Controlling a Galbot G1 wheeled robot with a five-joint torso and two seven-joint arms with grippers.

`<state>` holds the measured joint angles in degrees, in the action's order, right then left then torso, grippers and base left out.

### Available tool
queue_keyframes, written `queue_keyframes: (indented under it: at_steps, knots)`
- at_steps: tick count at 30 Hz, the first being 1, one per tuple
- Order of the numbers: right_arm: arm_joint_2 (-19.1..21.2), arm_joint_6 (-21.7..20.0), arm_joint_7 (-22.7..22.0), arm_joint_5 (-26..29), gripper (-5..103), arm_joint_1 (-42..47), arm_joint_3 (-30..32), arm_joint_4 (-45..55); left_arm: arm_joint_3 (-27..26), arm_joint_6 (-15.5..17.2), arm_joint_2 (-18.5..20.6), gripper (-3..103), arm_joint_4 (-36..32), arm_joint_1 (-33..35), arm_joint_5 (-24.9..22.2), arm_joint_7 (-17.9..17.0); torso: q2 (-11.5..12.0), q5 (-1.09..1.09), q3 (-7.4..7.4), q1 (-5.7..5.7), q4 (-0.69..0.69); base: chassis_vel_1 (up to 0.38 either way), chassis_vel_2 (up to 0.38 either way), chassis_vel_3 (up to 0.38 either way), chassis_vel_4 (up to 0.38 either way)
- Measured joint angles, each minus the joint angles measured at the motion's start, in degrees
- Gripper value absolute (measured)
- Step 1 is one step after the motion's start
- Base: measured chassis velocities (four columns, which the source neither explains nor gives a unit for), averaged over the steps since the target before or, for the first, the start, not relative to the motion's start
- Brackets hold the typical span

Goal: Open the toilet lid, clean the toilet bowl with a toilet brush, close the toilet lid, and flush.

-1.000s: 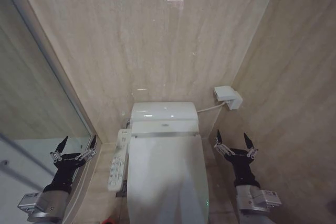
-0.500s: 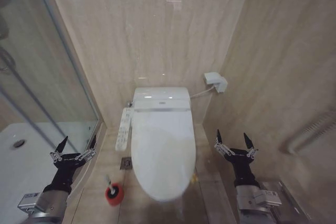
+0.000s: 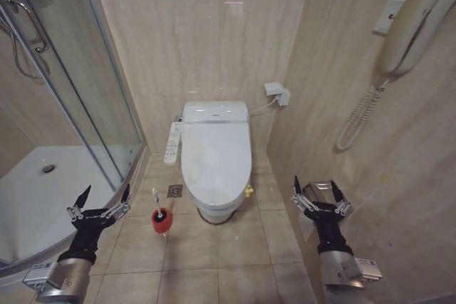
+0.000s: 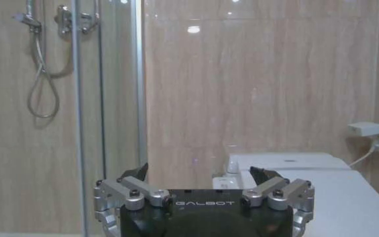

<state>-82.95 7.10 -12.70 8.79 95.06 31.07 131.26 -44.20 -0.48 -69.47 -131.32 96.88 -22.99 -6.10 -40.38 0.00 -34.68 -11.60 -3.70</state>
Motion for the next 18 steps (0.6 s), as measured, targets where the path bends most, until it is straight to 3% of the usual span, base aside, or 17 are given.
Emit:
queue_keyframes:
  at_steps: [9, 18]
  knots:
    - [0.00, 0.00, 0.01, 0.00, 100, -0.08, -0.01, 0.00, 0.00, 0.00, 0.00, 100, 0.00, -0.03, 0.00, 0.00, 0.04, -0.01, -0.04, -0.10, 0.03, -0.044, 0.022, 0.035, -0.030]
    - [0.00, 0.00, 0.01, 0.00, 100, -0.03, -0.01, 0.00, 0.00, 0.00, 0.00, 100, 0.00, -0.01, 0.00, 0.00, 0.01, -0.02, 0.02, 0.02, 0.02, 0.161, -0.138, -0.138, 0.130]
